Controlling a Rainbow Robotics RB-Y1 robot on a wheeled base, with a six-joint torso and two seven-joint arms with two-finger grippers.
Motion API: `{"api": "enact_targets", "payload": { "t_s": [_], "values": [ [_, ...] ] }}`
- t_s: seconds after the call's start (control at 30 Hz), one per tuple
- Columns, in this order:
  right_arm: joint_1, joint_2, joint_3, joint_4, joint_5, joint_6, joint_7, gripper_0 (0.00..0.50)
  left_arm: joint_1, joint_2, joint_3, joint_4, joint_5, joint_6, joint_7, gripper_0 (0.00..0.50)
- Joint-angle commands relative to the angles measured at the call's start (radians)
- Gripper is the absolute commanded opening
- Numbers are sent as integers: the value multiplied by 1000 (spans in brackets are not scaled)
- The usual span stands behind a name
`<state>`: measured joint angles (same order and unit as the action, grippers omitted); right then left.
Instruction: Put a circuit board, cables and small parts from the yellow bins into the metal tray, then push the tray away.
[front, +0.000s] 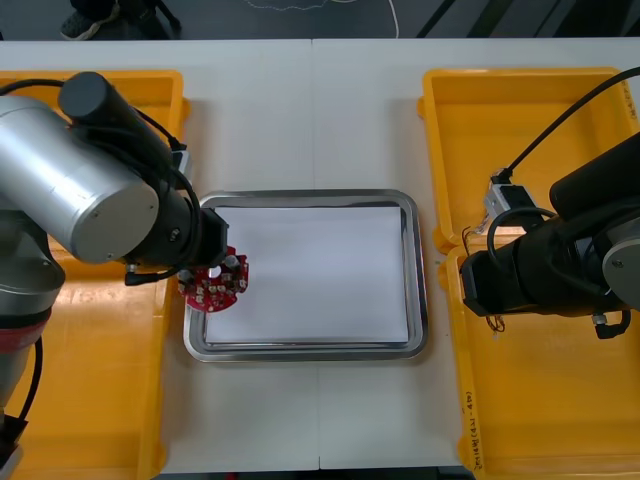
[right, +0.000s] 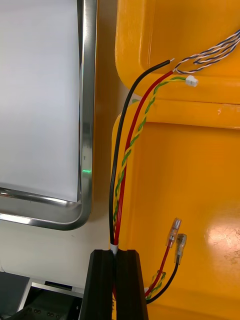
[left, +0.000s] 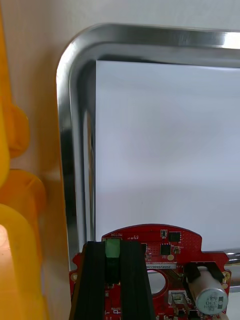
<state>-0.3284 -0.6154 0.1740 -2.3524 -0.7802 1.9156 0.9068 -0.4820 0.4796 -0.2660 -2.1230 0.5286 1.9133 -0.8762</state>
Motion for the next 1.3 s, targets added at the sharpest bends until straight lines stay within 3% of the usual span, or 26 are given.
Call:
{"api": "enact_targets", "payload": {
  "t_s": [0.03,0.37,0.6,0.87,1.3],
  "values": [
    [-17,-17,13,-31,2,4,-34,0,-38,-33,-59,28,-42,7,29,0],
    [-14,-18,13,-31,7,4,-31,0,-38,-44,-113,81,-51,7,3,0],
    [-12,-18,13,-31,13,4,-26,0,-38,-52,-150,112,-79,-92,-6,0],
    [-12,-18,13,-31,15,4,-22,0,-36,-101,-157,161,-127,-108,-21,0],
    [-12,-17,13,-31,18,4,-19,0,-24,-102,-196,178,-160,-140,-23,0]
  ]
}}
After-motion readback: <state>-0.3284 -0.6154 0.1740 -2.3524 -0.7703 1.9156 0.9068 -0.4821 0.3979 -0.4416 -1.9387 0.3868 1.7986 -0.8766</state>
